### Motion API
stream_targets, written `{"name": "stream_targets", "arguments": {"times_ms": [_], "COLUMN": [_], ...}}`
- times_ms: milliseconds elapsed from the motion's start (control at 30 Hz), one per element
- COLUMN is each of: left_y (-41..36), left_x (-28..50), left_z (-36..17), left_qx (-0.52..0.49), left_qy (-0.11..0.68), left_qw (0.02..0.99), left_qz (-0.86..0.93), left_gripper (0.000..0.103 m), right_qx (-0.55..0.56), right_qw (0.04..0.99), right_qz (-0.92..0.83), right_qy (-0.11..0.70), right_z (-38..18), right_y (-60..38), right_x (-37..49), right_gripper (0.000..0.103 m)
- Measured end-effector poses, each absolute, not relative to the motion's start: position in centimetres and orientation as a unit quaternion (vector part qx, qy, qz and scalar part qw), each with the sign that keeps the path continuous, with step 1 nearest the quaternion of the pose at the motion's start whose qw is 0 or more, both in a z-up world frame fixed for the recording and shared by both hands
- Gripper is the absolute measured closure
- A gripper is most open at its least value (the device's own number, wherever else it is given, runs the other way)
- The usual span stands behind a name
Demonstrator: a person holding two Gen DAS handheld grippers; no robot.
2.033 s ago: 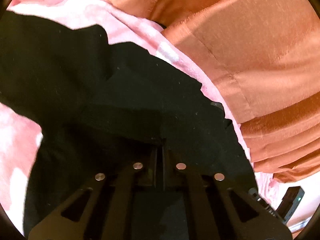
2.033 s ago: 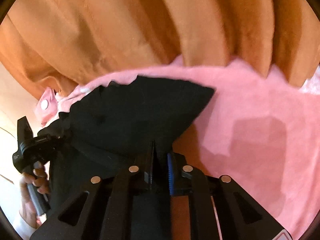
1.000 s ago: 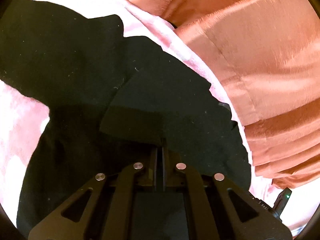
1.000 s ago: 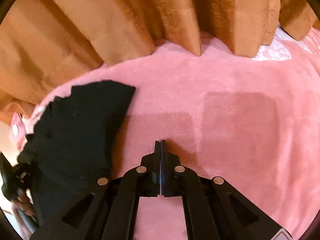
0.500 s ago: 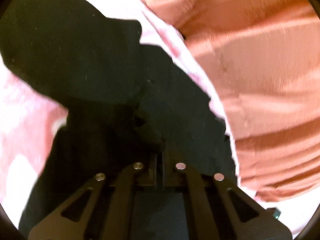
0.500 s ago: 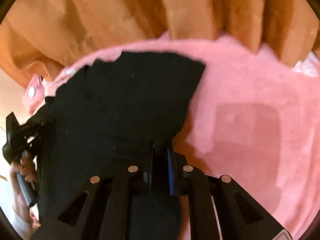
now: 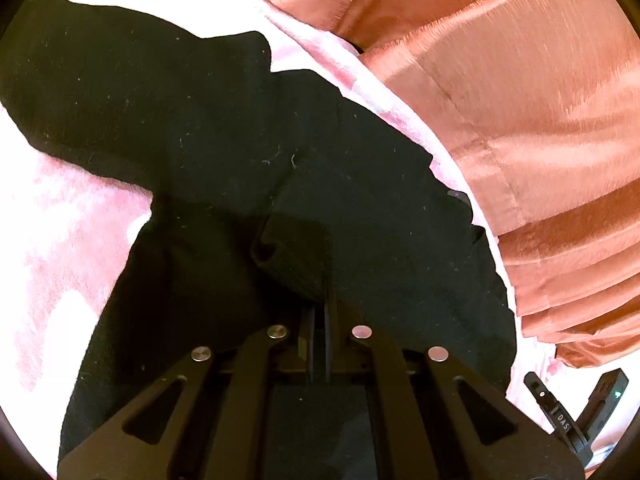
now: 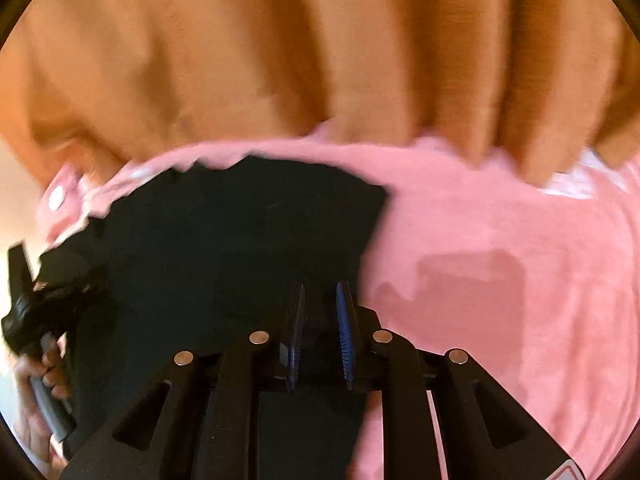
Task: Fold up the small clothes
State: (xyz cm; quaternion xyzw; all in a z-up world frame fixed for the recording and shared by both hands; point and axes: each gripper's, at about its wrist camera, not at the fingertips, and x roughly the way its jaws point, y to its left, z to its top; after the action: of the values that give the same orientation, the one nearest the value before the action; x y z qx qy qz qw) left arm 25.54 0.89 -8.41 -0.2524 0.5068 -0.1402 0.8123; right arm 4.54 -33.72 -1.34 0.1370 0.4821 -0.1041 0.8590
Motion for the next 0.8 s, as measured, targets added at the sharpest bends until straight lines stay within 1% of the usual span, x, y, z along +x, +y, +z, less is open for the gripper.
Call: {"name": "stream_targets", "arguments": {"times_ms": [67,133,200,233,267,300,333,400,467,500,533,567,600,633,667,700,733,800], "left_y": [0.8,1.0,1.2,1.2,1.1,0.9,0.9,1.8,4.0,5.9,7.4,10.4,12.2,15.4,17.5,19.6,22.4,25.5], "left_x": [25.5,25.4,25.1,25.1,25.0,25.0,24.9,24.8,25.0,25.3,25.5,26.1,26.4,26.9,27.3,27.6,28.0,28.3], "left_z": [-8.4,-8.4,-8.4,-8.4,-8.3,-8.2,-8.0,-7.3,-5.9,-4.9,-4.2,-3.3,-3.1,-3.2,-3.6,-4.2,-5.2,-6.5], "left_qx": [-0.249,-0.255,-0.257,-0.253,-0.245,-0.239,-0.236,-0.259,-0.288,-0.3,-0.303,-0.306,-0.312,-0.328,-0.341,-0.355,-0.374,-0.388], "left_qy": [0.507,0.51,0.514,0.514,0.513,0.511,0.509,0.5,0.474,0.452,0.437,0.414,0.403,0.389,0.387,0.387,0.385,0.381], "left_qw": [0.813,0.809,0.805,0.806,0.809,0.812,0.814,0.812,0.819,0.83,0.839,0.854,0.859,0.861,0.856,0.85,0.84,0.832], "left_qz": [-0.14,-0.141,-0.146,-0.148,-0.15,-0.151,-0.152,-0.156,-0.147,-0.131,-0.113,-0.068,-0.04,0.002,0.028,0.048,0.072,0.107], "left_gripper": [0.101,0.101,0.101,0.101,0.101,0.1,0.1,0.099,0.098,0.097,0.093,0.076,0.054,0.047,0.044,0.044,0.044,0.045], "right_qx": [0.112,0.089,0.128,0.125,0.117,0.11,0.095,0.066,0.072,0.076,0.079,0.076,0.068,0.063,0.057,0.053,0.052,0.052], "right_qw": [0.842,0.829,0.825,0.826,0.833,0.838,0.834,0.825,0.822,0.823,0.829,0.833,0.837,0.839,0.842,0.844,0.847,0.851], "right_qz": [-0.096,-0.113,-0.113,-0.142,-0.145,-0.127,-0.128,-0.138,-0.146,-0.15,-0.153,-0.153,-0.148,-0.144,-0.141,-0.134,-0.123,-0.105], "right_qy": [0.519,0.54,0.538,0.531,0.522,0.519,0.528,0.543,0.546,0.542,0.532,0.527,0.523,0.521,0.518,0.517,0.515,0.511], "right_z": [-3.9,-5.9,-5.5,-4.7,-4.0,-3.8,-4.2,-6.0,-5.3,-4.8,-3.9,-3.4,-2.9,-2.4,-2.1,-1.7,-1.4,-1.2], "right_y": [-33.0,-34.0,-35.5,-35.7,-35.2,-34.5,-34.1,-33.9,-33.8,-33.7,-33.2,-32.6,-31.8,-31.2,-30.4,-29.5,-28.8,-27.6], "right_x": [5.8,5.9,5.7,5.5,5.5,5.6,5.8,5.8,5.7,5.5,5.0,4.8,4.3,4.0,3.8,3.7,3.6,3.5], "right_gripper": [0.095,0.103,0.103,0.103,0.098,0.099,0.102,0.103,0.103,0.1,0.088,0.084,0.082,0.079,0.075,0.073,0.069,0.063]}}
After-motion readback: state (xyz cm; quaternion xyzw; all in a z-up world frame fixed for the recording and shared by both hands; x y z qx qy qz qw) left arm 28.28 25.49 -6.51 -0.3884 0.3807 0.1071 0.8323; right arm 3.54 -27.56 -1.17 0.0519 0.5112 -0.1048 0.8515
